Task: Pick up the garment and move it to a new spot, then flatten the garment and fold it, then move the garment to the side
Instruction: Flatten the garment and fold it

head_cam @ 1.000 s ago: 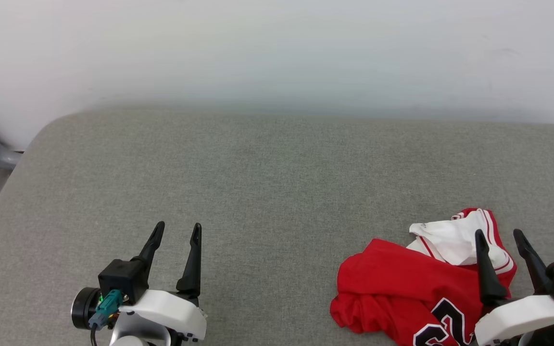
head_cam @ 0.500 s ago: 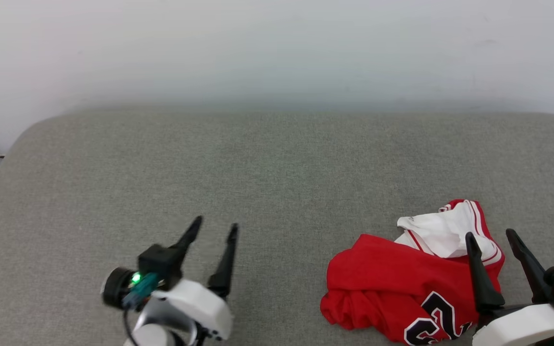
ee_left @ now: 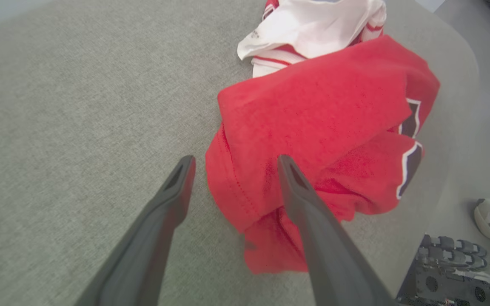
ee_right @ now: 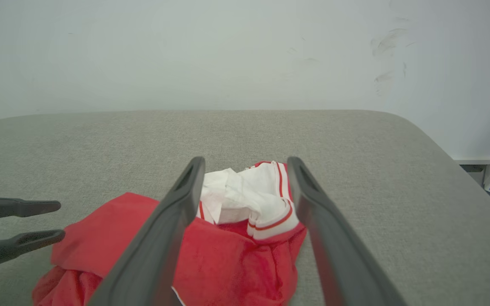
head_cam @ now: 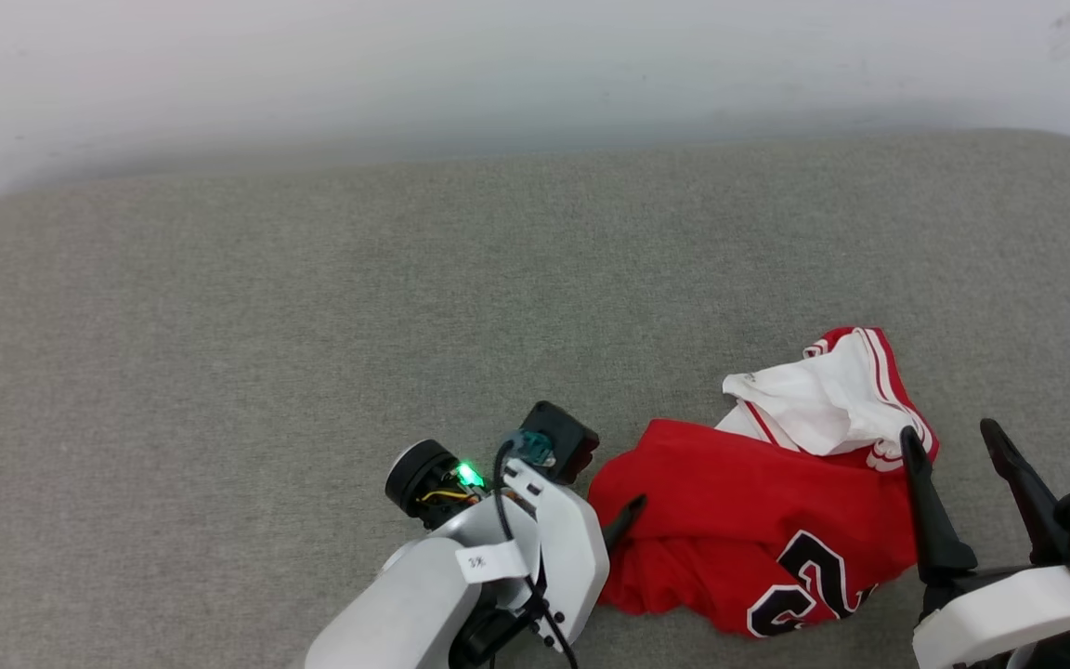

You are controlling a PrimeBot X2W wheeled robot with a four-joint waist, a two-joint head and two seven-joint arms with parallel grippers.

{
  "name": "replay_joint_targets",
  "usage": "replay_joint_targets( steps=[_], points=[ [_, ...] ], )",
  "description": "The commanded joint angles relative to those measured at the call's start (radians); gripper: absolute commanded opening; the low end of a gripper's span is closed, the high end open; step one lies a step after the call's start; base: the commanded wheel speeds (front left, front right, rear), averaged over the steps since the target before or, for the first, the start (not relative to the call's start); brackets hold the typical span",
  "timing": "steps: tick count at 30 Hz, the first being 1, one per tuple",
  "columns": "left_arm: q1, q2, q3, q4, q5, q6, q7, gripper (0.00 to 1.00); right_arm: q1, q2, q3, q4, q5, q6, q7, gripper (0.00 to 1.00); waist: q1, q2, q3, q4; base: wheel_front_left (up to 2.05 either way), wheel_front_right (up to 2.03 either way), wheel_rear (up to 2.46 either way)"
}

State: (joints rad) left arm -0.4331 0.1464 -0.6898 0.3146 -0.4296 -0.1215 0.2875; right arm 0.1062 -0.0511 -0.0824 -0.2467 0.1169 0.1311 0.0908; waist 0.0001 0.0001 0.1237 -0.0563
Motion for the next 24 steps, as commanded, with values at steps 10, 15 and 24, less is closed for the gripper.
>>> replay_joint_targets(
  steps=[10, 15, 24],
  points=[
    [-0.156, 0.050, -0.150, 0.104, -0.052, -0.009, 0.259, 1.00, -0.059, 0.001, 0.016, 0.026, 0.046, -0.001, -0.033, 1.00, -0.0001, -0.0001, 0.122, -0.087, 0.00, 0.00, 0.00],
    [-0.172, 0.089, -0.286, 0.134, -0.116, -0.011, 0.363, 0.45, -0.073, 0.001, 0.015, 0.055, 0.060, -0.001, -0.055, 1.00, -0.0001, -0.0001, 0.144, -0.107, 0.00, 0.00, 0.00],
    [-0.220, 0.146, -0.260, 0.116, -0.134, 0.023, 0.205, 0.00, -0.081, 0.001, 0.001, 0.095, 0.069, -0.001, -0.072, 1.00, -0.0001, -0.0001, 0.105, -0.095, 0.00, 0.00, 0.00]
  ],
)
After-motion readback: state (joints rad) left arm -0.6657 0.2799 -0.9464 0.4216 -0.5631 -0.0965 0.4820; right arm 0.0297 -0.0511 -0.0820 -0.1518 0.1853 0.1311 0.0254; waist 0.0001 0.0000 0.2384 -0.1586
